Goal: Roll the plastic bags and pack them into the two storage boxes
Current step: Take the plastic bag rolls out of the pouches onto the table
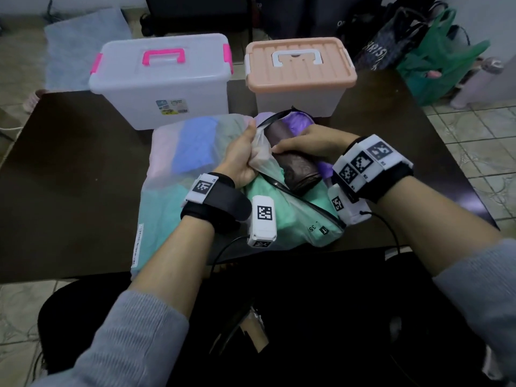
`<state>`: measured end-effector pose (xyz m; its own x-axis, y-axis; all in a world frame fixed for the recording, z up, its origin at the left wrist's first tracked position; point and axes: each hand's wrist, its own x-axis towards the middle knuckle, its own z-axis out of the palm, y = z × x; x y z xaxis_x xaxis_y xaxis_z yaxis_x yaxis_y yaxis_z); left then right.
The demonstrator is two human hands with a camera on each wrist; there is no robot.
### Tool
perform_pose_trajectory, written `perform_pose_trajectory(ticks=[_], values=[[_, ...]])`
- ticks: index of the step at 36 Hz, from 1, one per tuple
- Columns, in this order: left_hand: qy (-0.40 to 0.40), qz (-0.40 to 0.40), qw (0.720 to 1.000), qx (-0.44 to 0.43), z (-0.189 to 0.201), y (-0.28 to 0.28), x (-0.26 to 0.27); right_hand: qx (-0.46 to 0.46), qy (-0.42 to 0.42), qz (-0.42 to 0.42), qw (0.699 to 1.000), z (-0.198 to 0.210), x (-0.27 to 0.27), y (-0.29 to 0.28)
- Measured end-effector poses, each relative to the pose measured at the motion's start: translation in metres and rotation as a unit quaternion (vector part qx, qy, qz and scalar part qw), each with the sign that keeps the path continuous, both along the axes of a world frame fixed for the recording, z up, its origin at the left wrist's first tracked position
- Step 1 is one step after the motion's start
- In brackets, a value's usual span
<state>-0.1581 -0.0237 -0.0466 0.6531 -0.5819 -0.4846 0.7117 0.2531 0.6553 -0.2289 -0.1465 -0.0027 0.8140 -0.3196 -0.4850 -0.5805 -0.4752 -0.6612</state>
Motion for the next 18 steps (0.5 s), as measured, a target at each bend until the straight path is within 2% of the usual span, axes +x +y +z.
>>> perform_pose_trajectory(ticks=[2, 5, 8, 10, 12, 14, 16, 18], values=[[-0.003, 0.001, 1.000, -0.004, -0.002, -0.001, 0.002, 0.064, 0.030, -0.021, 0.997, 0.003, -0.002, -0.002], [-0.006, 0.005, 1.000, -0.017, -0.004, -0.002, 0.004, 0.196, 0.028, -0.063, 0.978, 0.011, -0.014, -0.012], [-0.008, 0.018, 1.000, -0.018, -0.006, -0.003, 0.005, 0.306, -0.029, -0.135, 0.942, 0.018, -0.030, -0.042], [-0.012, 0.020, 1.000, -0.013, -0.005, -0.005, 0.004, 0.342, -0.083, -0.193, 0.916, 0.024, -0.041, -0.065], [-0.015, 0.021, 1.000, -0.007, -0.006, -0.006, 0.005, 0.317, -0.120, -0.243, 0.909, 0.028, -0.050, -0.082], [-0.019, 0.025, 0.999, 0.005, -0.007, -0.006, 0.005, 0.202, -0.115, -0.280, 0.932, 0.022, -0.054, -0.101], [-0.021, 0.026, 0.999, 0.005, -0.007, -0.005, 0.005, 0.036, -0.057, -0.303, 0.950, 0.012, -0.056, -0.118], [-0.019, 0.026, 0.999, 0.001, -0.006, -0.005, 0.004, -0.049, 0.001, -0.306, 0.951, 0.001, -0.057, -0.132]])
